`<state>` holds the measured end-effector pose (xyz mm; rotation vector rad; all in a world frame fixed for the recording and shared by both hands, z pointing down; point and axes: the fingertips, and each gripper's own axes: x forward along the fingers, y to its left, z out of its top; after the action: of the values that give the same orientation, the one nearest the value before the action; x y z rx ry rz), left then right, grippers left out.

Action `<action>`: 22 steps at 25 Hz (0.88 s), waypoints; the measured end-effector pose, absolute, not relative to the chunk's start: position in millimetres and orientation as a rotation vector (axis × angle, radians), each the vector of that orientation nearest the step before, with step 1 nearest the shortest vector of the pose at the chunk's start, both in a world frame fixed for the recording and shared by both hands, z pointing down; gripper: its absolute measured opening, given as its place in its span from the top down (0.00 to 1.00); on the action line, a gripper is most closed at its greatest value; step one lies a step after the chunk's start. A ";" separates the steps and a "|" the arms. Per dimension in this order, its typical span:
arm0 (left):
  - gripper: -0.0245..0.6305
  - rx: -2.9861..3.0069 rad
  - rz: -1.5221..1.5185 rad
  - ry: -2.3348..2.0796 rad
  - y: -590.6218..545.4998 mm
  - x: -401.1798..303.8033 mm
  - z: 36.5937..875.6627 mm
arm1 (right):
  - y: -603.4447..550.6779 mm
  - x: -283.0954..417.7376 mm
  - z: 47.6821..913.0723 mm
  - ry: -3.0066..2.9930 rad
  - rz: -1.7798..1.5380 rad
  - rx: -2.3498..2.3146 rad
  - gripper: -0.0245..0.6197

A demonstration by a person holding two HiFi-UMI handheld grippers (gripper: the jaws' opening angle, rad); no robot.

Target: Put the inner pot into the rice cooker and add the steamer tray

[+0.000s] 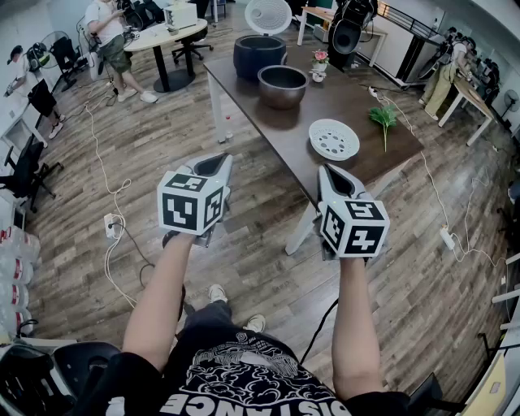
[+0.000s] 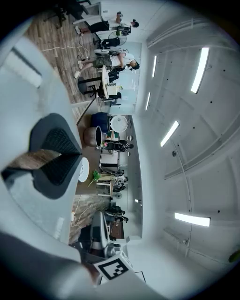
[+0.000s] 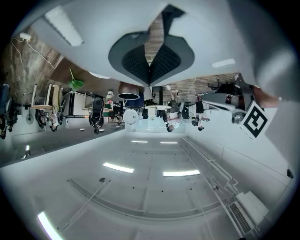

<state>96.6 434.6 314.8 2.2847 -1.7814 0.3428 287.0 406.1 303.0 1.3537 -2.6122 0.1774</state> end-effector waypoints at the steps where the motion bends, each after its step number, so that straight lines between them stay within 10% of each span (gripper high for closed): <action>1: 0.96 2.288 0.345 -1.780 432.6 96.6 313.8 | 404.8 286.5 303.1 -2.609 0.182 1.353 0.96; 22: 0.86 2.380 0.375 -1.629 345.1 56.2 325.8 | 342.1 244.4 321.4 -2.531 0.263 1.426 0.83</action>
<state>56.2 345.1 325.8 2.3801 -1.6288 0.3745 244.4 342.1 321.4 1.4261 -2.5315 0.2630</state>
